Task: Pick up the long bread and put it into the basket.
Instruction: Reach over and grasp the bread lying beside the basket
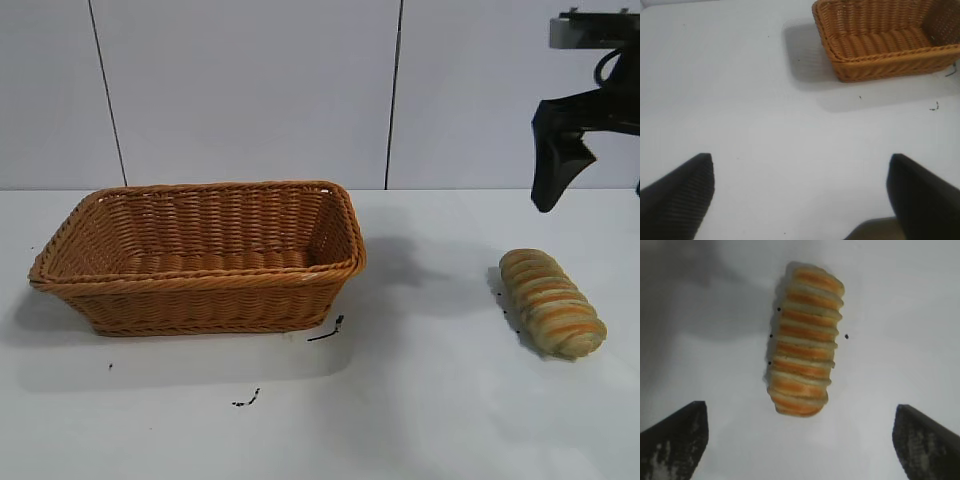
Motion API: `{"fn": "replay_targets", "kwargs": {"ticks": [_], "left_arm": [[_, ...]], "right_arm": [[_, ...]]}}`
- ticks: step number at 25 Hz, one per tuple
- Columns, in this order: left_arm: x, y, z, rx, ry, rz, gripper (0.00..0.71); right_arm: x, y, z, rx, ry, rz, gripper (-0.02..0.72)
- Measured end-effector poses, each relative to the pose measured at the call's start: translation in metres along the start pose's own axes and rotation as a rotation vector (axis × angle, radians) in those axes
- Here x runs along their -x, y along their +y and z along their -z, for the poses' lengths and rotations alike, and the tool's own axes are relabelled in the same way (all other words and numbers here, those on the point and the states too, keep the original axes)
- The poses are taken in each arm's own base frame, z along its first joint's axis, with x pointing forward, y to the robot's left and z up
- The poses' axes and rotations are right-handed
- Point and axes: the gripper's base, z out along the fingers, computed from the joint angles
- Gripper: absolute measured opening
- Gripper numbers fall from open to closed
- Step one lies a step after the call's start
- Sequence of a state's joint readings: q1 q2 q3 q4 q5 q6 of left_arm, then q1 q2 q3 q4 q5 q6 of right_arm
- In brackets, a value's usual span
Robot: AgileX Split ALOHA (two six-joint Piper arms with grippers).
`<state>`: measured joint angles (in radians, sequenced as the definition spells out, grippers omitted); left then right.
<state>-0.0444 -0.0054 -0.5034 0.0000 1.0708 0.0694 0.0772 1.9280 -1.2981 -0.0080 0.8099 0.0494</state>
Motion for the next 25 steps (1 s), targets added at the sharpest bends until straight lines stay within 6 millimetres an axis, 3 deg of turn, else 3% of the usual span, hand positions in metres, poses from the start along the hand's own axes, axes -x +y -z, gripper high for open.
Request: {"fn": "replay_targets", "kwargs": {"ticks": [7,16,19,22,25], "left_arm": [[0.000,0.000,0.000,0.000,0.000,0.000,0.696],[0.000,0.000,0.000,0.000,0.000,0.000,0.696],[0.000,0.000,0.000,0.000,0.000,0.000,0.696],[0.000,0.000,0.000,0.000,0.000,0.000,0.696],[0.000,0.000,0.000,0.000,0.000,0.000,0.696]], "right_arm": [[0.000,-0.003,-0.054,-0.006,0.049,-0.003,0.693],[0.002,-0.003,-0.070,-0.005,0.040,0.010,0.673],[0.002,-0.003,-0.070,-0.003,0.043,0.009,0.507],[0.002,-0.003,-0.070,-0.003,0.043,0.009,0.276],[0.004,-0.003,-0.064,-0.003,0.036,0.009,0.176]]}}
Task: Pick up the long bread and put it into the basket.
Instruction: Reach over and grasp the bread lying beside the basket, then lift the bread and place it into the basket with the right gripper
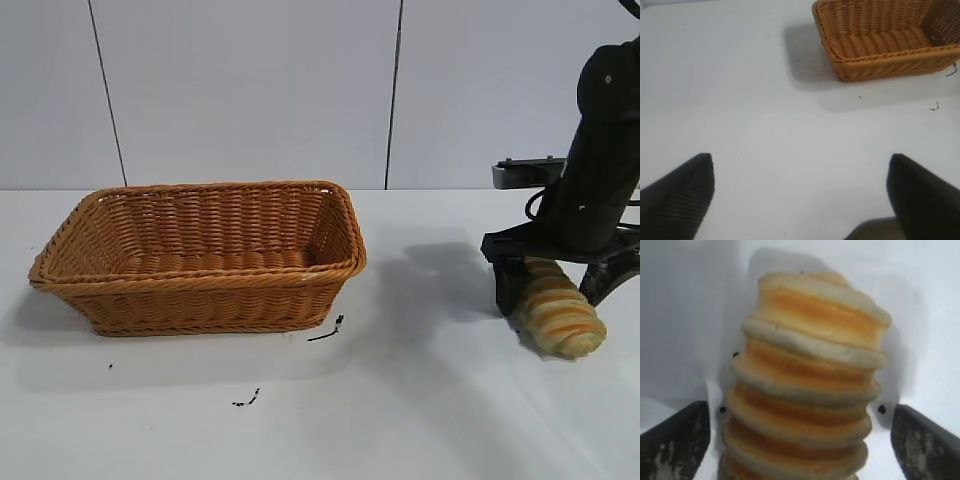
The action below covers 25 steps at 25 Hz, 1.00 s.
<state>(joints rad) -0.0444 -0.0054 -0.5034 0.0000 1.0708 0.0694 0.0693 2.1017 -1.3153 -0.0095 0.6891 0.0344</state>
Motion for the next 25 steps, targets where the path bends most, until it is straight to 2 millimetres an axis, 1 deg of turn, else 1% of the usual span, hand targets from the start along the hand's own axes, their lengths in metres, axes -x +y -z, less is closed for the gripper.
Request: {"fn": "replay_targets", "kwargs": {"ticks": [1,3,5,9,11,14,18,20,23,25], "left_arm": [[0.000,0.000,0.000,0.000,0.000,0.000,0.696],[0.000,0.000,0.000,0.000,0.000,0.000,0.696],[0.000,0.000,0.000,0.000,0.000,0.000,0.696],[0.000,0.000,0.000,0.000,0.000,0.000,0.696],[0.000,0.000,0.000,0.000,0.000,0.000,0.696],[0.000,0.000,0.000,0.000,0.000,0.000,0.696],[0.000,0.000,0.000,0.000,0.000,0.000,0.696],[0.000,0.000,0.000,0.000,0.000,0.000,0.696],[0.000,0.000,0.000,0.000,0.000,0.000,0.696],[0.000,0.000,0.000,0.000,0.000,0.000,0.696]], "right_arm": [[0.002,0.000,0.005,0.000,-0.003,0.000,0.167],[0.012,0.000,0.024,0.000,-0.027,-0.001,0.165],[0.022,0.000,0.049,0.001,-0.058,-0.001,0.165],[0.043,0.004,0.109,0.004,-0.126,0.011,0.154],[0.051,0.011,0.132,0.007,-0.155,0.042,0.150],[0.059,0.025,0.156,0.015,-0.191,0.094,0.145],[0.073,0.051,0.181,0.033,-0.273,0.166,0.143],[0.080,0.068,0.188,0.042,-0.296,0.222,0.143],[0.089,0.099,0.190,0.056,-0.320,0.330,0.143],[0.094,0.126,0.189,0.070,-0.343,0.415,0.143]]}}
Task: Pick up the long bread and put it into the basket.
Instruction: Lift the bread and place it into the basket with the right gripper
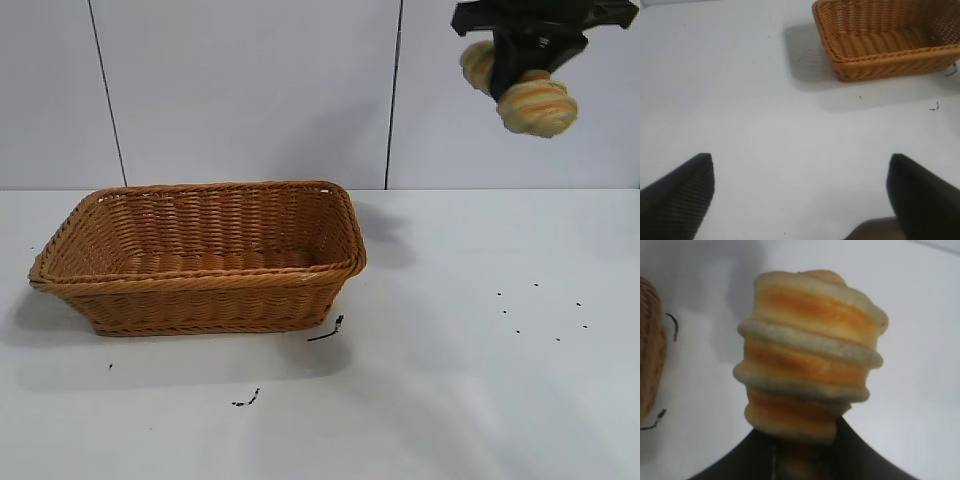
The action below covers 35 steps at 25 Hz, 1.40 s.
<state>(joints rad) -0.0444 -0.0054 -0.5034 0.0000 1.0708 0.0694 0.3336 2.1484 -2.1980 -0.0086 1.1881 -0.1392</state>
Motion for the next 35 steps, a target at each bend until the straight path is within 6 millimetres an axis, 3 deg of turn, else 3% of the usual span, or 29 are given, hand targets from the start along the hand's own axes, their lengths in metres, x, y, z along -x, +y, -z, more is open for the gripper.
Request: {"fn": "replay_targets", "kwargs": {"ticks": [4,8,15,20,25,31,33,35], "left_arm": [[0.000,0.000,0.000,0.000,0.000,0.000,0.696],[0.000,0.000,0.000,0.000,0.000,0.000,0.696],[0.000,0.000,0.000,0.000,0.000,0.000,0.696],[0.000,0.000,0.000,0.000,0.000,0.000,0.696],[0.000,0.000,0.000,0.000,0.000,0.000,0.696],[0.000,0.000,0.000,0.000,0.000,0.000,0.696],[0.000,0.000,0.000,0.000,0.000,0.000,0.696],[0.000,0.000,0.000,0.000,0.000,0.000,0.696]], "right_arm": [[0.018,0.051,-0.012,0.054,-0.048,0.171,0.142],[0.021,0.101,-0.031,0.098,-0.072,0.378,0.141],[0.016,0.160,-0.065,0.140,-0.142,0.871,0.137],[0.005,0.175,-0.102,0.197,-0.133,1.063,0.137],[-0.009,0.181,-0.141,0.242,-0.094,1.087,0.137],[-0.014,0.185,-0.153,0.274,-0.091,1.064,0.137],[-0.014,0.186,-0.152,0.282,-0.096,1.057,0.185],[-0.014,0.186,-0.152,0.282,-0.098,1.053,0.296]]}}
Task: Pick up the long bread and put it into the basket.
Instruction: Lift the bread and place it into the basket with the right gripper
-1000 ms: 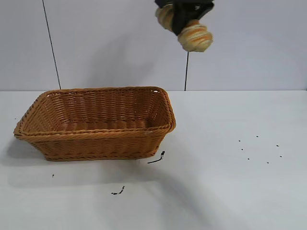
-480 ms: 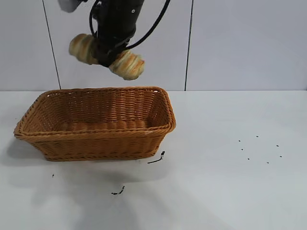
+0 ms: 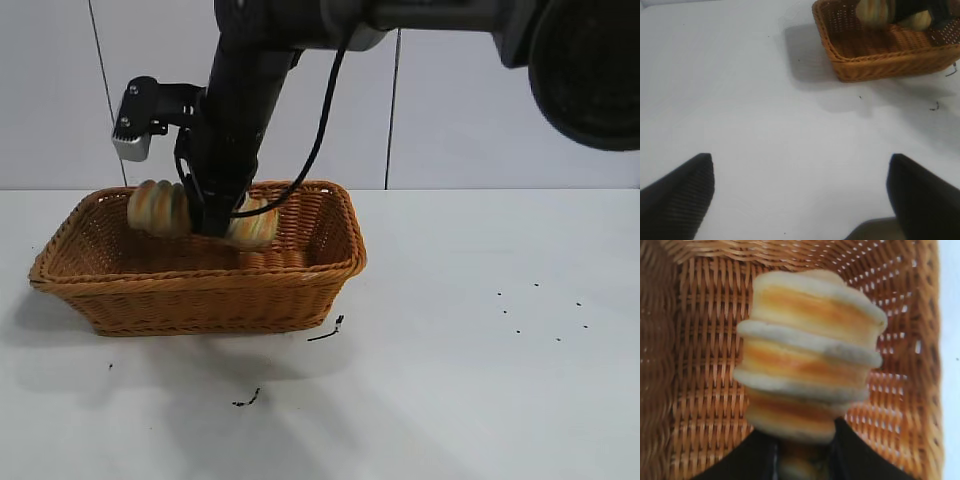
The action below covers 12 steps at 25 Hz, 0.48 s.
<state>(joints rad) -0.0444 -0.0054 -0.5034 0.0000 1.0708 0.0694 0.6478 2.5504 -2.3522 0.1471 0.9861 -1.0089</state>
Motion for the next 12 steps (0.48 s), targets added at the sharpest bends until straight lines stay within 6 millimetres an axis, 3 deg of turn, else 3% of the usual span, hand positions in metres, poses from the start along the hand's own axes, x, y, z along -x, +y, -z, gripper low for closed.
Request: {"fn": "replay_targets", "kwargs": {"ticks": [2,5,9,12], "left_arm": [[0.000,0.000,0.000,0.000,0.000,0.000,0.696],[0.000,0.000,0.000,0.000,0.000,0.000,0.696],[0.000,0.000,0.000,0.000,0.000,0.000,0.696],[0.000,0.000,0.000,0.000,0.000,0.000,0.696]], "right_arm": [[0.000,0.000,0.000,-0.003,-0.002,-0.009,0.456],[0.001,-0.001,0.000,-0.009,-0.006,-0.022,0.594],[0.000,-0.002,0.003,-0.014,-0.008,-0.027,0.629],[0.001,-0.010,0.019,-0.038,-0.027,-0.052,0.630]]}}
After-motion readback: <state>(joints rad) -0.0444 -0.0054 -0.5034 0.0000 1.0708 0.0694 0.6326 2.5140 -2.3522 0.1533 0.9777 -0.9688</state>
